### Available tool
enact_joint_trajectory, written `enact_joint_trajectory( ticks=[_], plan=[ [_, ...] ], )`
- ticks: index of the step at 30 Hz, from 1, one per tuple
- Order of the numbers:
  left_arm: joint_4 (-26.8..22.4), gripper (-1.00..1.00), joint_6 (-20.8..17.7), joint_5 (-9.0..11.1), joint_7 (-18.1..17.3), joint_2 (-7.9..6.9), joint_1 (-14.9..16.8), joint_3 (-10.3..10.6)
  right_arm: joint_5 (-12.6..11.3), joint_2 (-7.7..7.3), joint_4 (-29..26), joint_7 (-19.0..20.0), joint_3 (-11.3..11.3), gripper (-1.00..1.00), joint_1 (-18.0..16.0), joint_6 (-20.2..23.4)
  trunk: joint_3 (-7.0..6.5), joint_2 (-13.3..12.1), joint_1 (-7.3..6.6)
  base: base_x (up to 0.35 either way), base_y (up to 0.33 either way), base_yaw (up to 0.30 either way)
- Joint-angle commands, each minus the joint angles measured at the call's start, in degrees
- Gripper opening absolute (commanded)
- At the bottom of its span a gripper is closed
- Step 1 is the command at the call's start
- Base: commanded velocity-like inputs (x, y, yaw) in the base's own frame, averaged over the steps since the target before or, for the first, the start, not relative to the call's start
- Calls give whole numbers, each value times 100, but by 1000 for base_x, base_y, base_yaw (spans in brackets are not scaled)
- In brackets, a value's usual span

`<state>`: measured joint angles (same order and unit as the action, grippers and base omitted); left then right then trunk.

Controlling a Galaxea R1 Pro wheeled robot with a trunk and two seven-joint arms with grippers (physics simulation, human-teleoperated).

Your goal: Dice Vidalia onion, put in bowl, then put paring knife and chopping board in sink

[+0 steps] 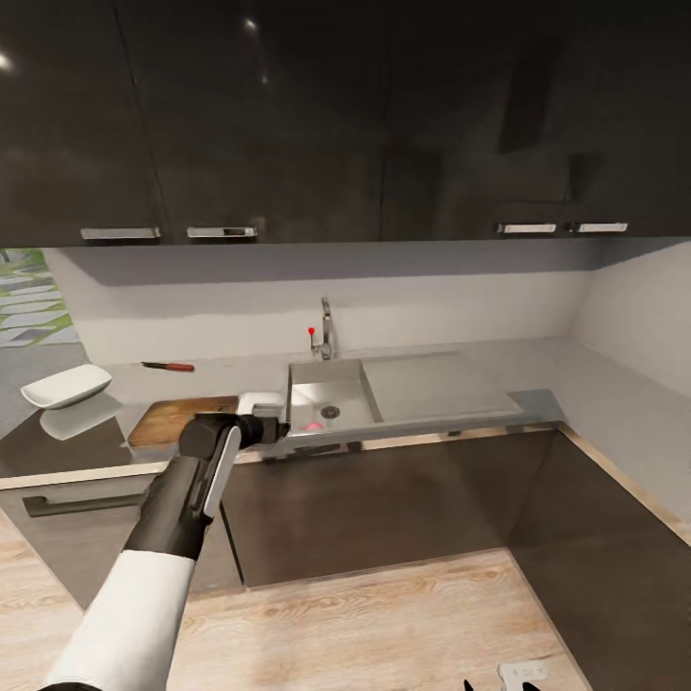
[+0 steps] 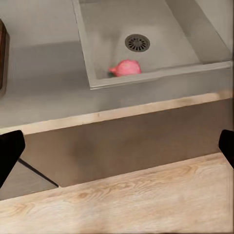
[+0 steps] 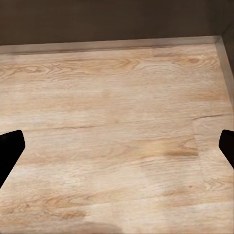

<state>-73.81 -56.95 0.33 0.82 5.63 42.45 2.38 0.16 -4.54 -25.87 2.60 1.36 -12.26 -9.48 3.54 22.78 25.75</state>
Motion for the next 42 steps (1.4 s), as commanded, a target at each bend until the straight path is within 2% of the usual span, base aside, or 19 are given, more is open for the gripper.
enact_joint_trajectory(
  ticks=[1, 2, 3, 4, 5, 6, 7, 8, 12, 25, 42],
  plan=[
    [336, 100, -25, -2, 21, 46, 246, 10, 1, -4, 1, 3, 13, 100, -5, -18, 14, 13, 3, 0, 0, 0],
    [510, 100, -26, -3, 30, 68, 370, 15, 1, -4, 2, 1, 13, 100, -5, -18, 14, 13, 3, 0, 0, 0],
    [867, 100, -23, -4, 58, 120, 632, 22, 1, -4, -1, -1, 13, 100, -6, -18, 14, 13, 3, 0, 0, 0],
    [1818, 100, -7, -4, 155, 230, 1336, 30, 1, -3, -2, -4, 13, 100, -5, -19, 14, 13, 3, 0, 0, 0],
    [2231, 100, -2, -2, 183, 252, 1625, 38, 1, -3, -1, -4, 13, 100, -5, -19, 14, 13, 3, 0, 0, 0],
    [2438, 100, 2, -1, 194, 261, 1767, 37, 1, -3, -2, -4, 13, 100, -5, -19, 14, 13, 3, 0, 0, 0],
    [3041, 100, 54, 5, 213, 281, 2175, 36, 1, -3, 1, -5, 13, 100, -5, -19, 14, 13, 3, 0, 0, 0],
    [3387, 100, 158, 7, 221, 294, 2405, 35, 1, -3, 0, -5, 13, 100, -5, -19, 14, 13, 3, 0, 0, 0],
    [4085, 100, 601, 24, 233, 308, 2871, 48, 1, -3, -2, -5, 13, 100, -5, -19, 14, 13, 3, 0, 0, 0],
    [4221, 100, 703, 36, 217, 275, 2961, 55, 1, -3, 3, -5, 13, 100, -5, -19, 14, 13, 3, 27, -1, 0],
    [4351, 100, 711, 46, 199, 290, 2960, 52, 1, -1, 2, -5, 13, 100, -5, -19, 14, 13, 3, 277, -126, 0]
  ],
)
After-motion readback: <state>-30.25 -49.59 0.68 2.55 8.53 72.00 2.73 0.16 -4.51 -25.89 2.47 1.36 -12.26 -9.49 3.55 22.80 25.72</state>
